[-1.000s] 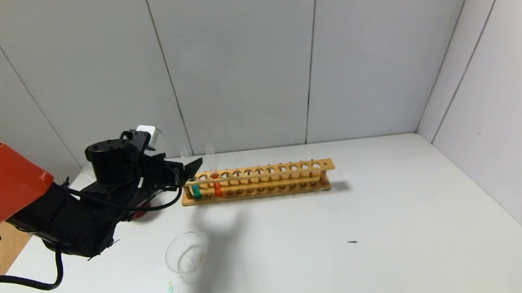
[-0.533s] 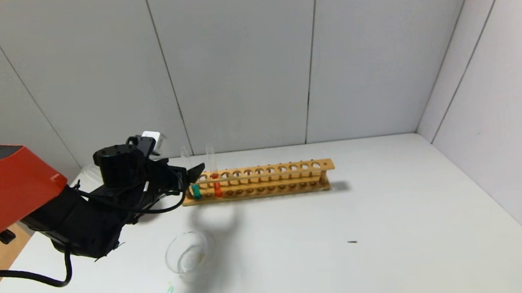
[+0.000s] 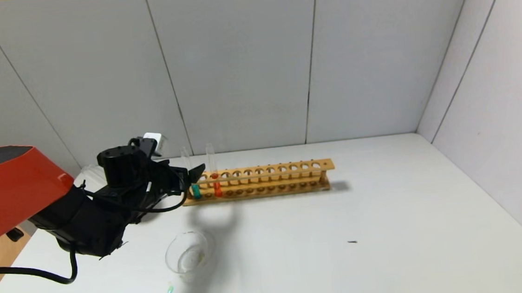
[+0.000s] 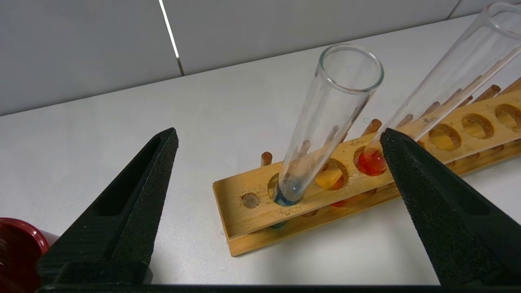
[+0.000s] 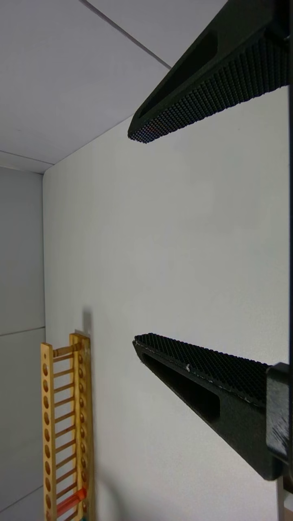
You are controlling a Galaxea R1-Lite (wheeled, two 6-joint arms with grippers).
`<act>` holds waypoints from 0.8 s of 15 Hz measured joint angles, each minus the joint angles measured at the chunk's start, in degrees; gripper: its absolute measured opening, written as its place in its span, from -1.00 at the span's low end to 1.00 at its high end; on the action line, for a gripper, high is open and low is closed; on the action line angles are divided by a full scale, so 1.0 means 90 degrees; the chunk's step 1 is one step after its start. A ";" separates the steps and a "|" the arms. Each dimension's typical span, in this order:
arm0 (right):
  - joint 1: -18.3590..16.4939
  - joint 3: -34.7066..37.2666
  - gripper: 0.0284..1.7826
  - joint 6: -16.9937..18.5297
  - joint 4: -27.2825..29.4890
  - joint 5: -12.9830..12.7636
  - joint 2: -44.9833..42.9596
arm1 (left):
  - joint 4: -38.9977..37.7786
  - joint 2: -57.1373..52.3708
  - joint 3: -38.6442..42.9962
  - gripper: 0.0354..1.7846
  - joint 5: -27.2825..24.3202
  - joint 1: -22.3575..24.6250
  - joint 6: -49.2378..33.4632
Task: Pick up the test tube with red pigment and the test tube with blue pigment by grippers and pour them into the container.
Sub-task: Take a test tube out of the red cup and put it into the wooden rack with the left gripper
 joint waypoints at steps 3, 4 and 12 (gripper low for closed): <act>0.0000 0.0000 0.92 0.0000 0.0000 0.0000 0.0000 | 0.0000 0.0022 -0.0038 0.96 0.0000 0.0003 -0.0007; 0.0000 0.0000 0.92 0.0000 0.0000 0.0000 0.0000 | -0.0008 0.0034 -0.0058 0.96 0.0000 0.0003 -0.0004; 0.0000 0.0000 0.92 0.0003 0.0000 0.0000 0.0000 | -0.0100 0.0195 -0.0172 0.96 0.0000 0.0015 -0.0012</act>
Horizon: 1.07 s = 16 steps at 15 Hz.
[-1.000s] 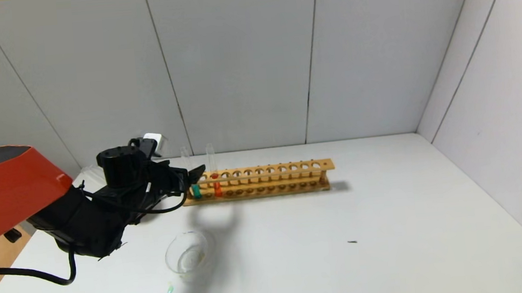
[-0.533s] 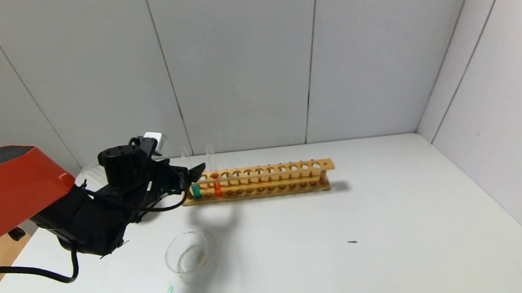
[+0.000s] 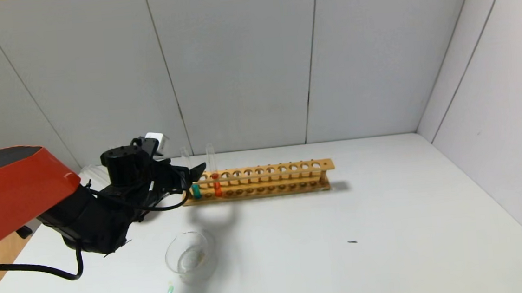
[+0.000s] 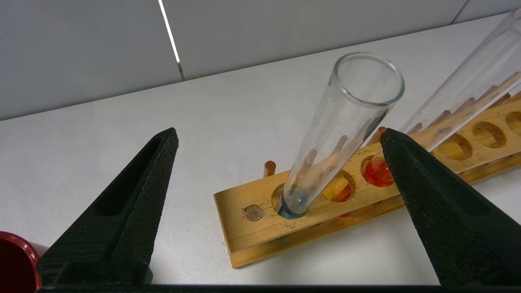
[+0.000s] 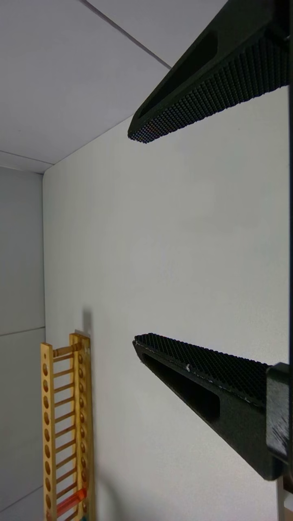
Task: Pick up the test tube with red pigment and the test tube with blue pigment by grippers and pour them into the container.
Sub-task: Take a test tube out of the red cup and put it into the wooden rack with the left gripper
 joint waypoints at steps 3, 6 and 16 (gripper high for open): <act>0.0000 0.0000 0.92 0.0000 0.0000 0.0000 0.0000 | 0.0000 0.0034 -0.0034 0.95 -0.0003 -0.0003 0.0003; 0.0000 0.0000 0.92 0.0000 0.0000 0.0000 0.0000 | 0.0000 0.0049 -0.0039 0.79 -0.0003 -0.0005 0.0003; 0.0000 0.0000 0.92 -0.0003 0.0003 -0.0003 0.0000 | -0.0003 0.0050 0.0003 -0.69 -0.0012 -0.0015 0.0011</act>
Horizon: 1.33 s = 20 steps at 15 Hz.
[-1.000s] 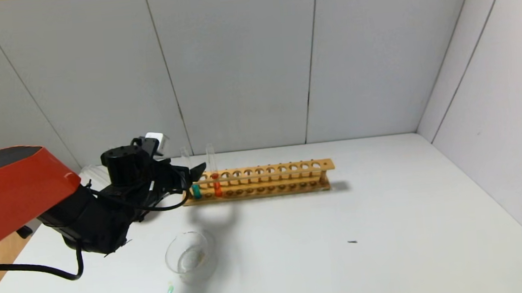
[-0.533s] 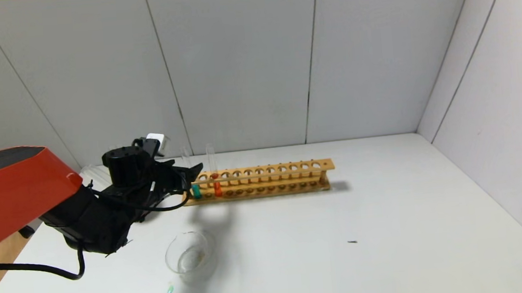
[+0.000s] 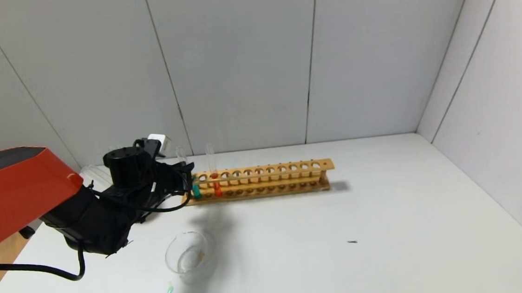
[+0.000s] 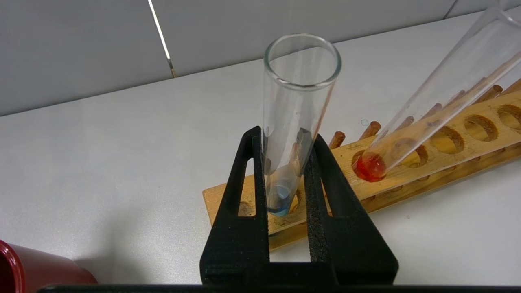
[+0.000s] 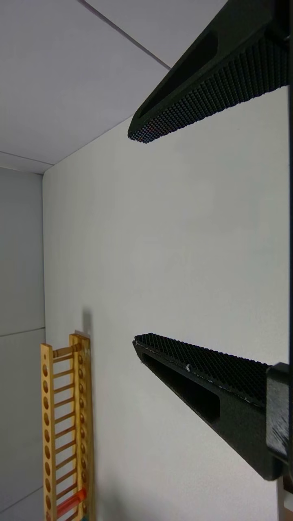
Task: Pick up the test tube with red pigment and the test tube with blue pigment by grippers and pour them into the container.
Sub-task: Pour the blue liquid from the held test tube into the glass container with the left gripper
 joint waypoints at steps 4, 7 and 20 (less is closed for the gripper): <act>0.0000 0.0000 0.92 0.0000 -0.0003 0.0003 0.0000 | -0.0003 0.0024 -0.0015 -0.69 0.0004 0.0003 0.0000; 0.0000 0.0000 0.92 0.0000 -0.0003 0.0003 0.0000 | 0.0003 0.0024 -0.0034 -0.69 0.0016 0.0000 0.0007; 0.0000 0.0000 0.92 0.0000 -0.0003 0.0003 0.0000 | 0.0423 0.0069 -0.0656 -0.69 0.0123 -0.0171 0.0004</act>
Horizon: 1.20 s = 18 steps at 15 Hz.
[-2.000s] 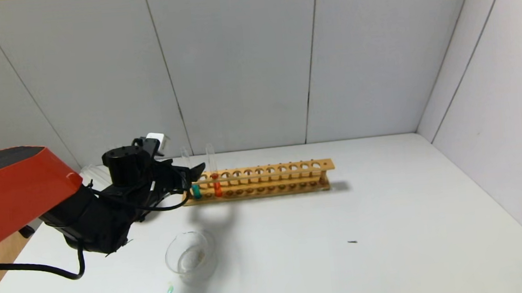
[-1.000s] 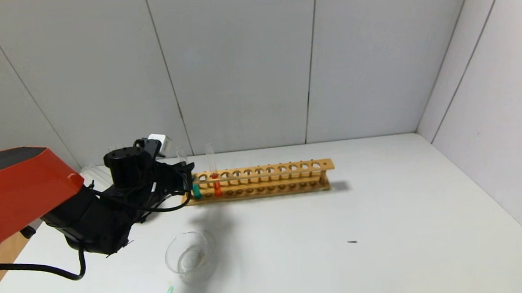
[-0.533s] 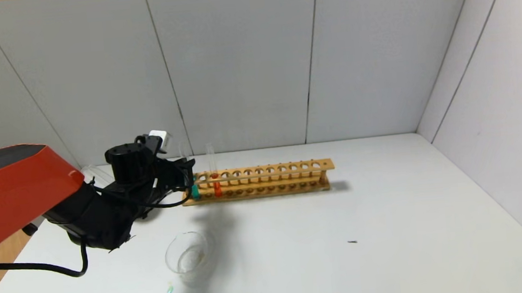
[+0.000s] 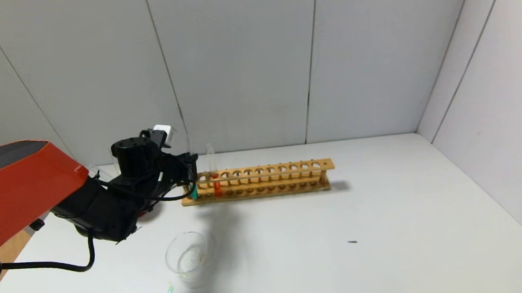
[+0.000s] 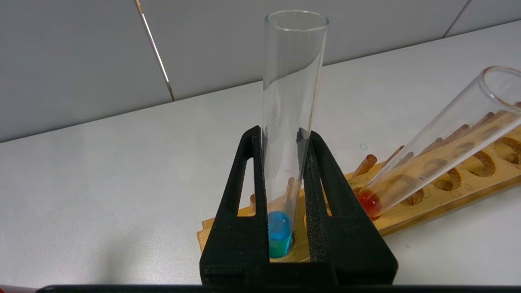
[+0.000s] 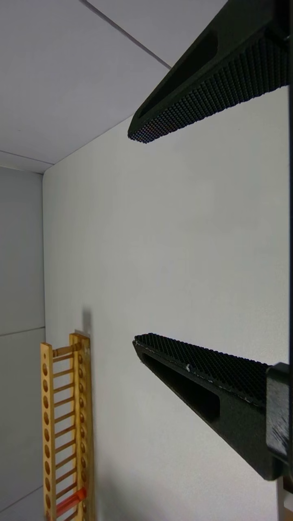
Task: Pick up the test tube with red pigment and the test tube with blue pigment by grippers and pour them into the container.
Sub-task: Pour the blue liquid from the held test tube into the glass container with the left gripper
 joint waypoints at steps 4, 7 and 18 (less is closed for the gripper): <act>0.0000 0.0000 0.92 0.0000 0.0000 0.0000 0.0000 | 0.0000 -0.0051 -0.0023 -0.69 0.0008 -0.0001 -0.0012; 0.0000 0.0000 0.92 0.0003 0.0000 0.0000 0.0000 | -0.0007 -0.0186 -0.0033 -0.69 0.0116 0.0011 -0.0053; 0.0000 0.0000 0.92 0.0003 0.0000 0.0000 0.0000 | 0.0049 -0.0413 -0.0103 -0.69 0.0150 0.0137 -0.0150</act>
